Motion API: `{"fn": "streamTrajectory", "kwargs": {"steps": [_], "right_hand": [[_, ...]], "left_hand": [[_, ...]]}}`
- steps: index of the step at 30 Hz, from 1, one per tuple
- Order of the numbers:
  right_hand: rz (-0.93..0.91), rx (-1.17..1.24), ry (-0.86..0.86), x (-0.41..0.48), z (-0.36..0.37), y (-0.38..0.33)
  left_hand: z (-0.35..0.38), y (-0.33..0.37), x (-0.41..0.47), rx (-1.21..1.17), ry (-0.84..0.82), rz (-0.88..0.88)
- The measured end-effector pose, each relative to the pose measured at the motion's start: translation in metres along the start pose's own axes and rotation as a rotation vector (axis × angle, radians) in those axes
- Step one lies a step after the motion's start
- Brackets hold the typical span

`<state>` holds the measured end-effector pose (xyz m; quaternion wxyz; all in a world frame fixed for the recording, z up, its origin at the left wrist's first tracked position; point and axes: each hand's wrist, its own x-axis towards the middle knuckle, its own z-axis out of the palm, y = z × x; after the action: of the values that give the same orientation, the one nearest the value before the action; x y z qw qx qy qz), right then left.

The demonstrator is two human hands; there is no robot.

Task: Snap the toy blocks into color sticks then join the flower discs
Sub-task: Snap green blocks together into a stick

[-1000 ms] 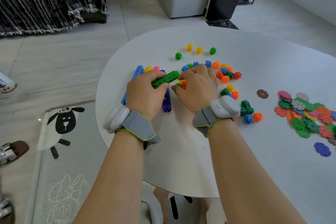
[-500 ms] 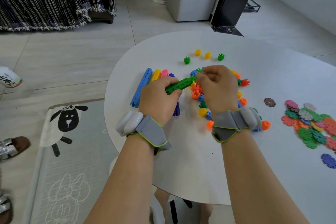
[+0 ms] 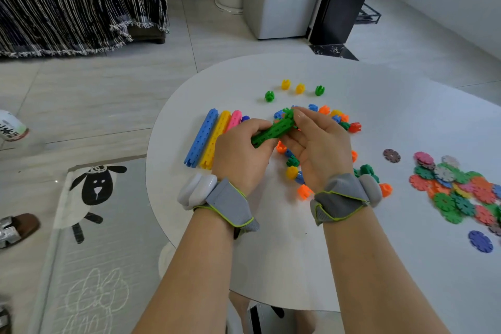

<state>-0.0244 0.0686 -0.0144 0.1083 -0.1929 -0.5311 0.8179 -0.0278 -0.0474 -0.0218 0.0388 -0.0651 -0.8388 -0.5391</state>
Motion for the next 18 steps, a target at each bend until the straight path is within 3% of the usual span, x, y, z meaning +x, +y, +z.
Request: {"fn": "streamTrajectory", "kwargs": {"steps": [18], "right_hand": [[-0.065, -0.045, 0.013, -0.005, -0.012, -0.008]], "left_hand": [[0.005, 0.003, -0.001, -0.020, -0.027, -0.010]]}}
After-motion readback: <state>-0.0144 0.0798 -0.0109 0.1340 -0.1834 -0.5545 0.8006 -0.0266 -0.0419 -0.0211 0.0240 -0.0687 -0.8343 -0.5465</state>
